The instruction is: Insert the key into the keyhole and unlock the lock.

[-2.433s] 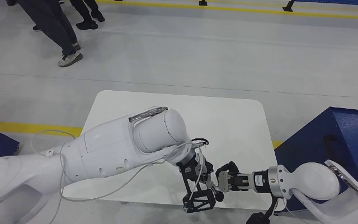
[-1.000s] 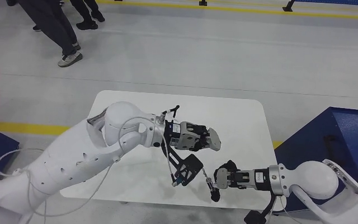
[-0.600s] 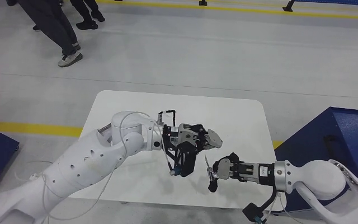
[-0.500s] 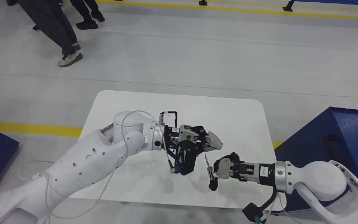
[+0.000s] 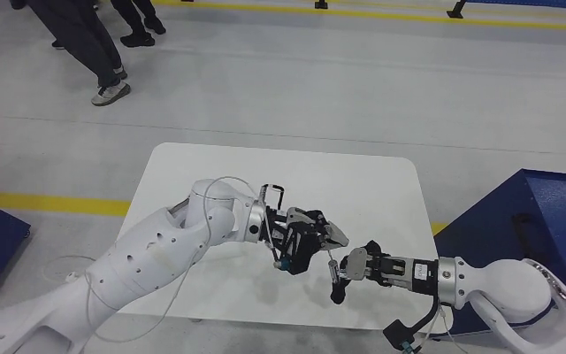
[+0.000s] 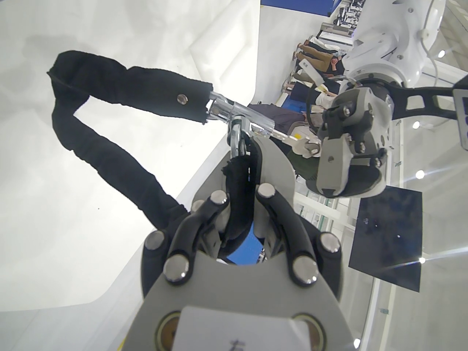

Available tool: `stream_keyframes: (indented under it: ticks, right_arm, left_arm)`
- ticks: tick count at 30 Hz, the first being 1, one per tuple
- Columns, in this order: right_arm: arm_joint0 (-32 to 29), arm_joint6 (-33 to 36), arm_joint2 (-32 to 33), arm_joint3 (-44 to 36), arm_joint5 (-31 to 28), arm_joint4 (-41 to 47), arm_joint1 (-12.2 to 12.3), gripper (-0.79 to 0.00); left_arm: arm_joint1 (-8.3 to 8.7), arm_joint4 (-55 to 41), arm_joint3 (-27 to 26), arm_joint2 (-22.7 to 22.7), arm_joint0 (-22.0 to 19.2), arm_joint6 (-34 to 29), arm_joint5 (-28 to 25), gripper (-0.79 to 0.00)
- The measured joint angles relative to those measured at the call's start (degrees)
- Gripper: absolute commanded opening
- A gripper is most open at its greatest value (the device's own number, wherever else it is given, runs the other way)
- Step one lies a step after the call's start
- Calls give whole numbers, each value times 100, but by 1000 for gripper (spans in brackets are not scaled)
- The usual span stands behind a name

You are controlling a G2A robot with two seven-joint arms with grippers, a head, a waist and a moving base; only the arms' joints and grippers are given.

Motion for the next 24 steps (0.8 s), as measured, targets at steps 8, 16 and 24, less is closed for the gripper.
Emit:
stream_keyframes:
  ticks: [8, 16, 24]
  right_arm:
    - [-57, -42, 27, -23, 30, -69, -13, -785]
    - [-102, -36, 55, -29, 102, -139, -31, -785]
    - [-158, -77, 100, -24, 160, -160, -47, -785]
  left_arm:
    - [-42, 107, -1, -225, 63, -8, 229, -785]
    - [-149, -87, 83, -157, 78, -103, -442, -785]
    - [-163, 6, 63, -339, 189, -218, -360, -785]
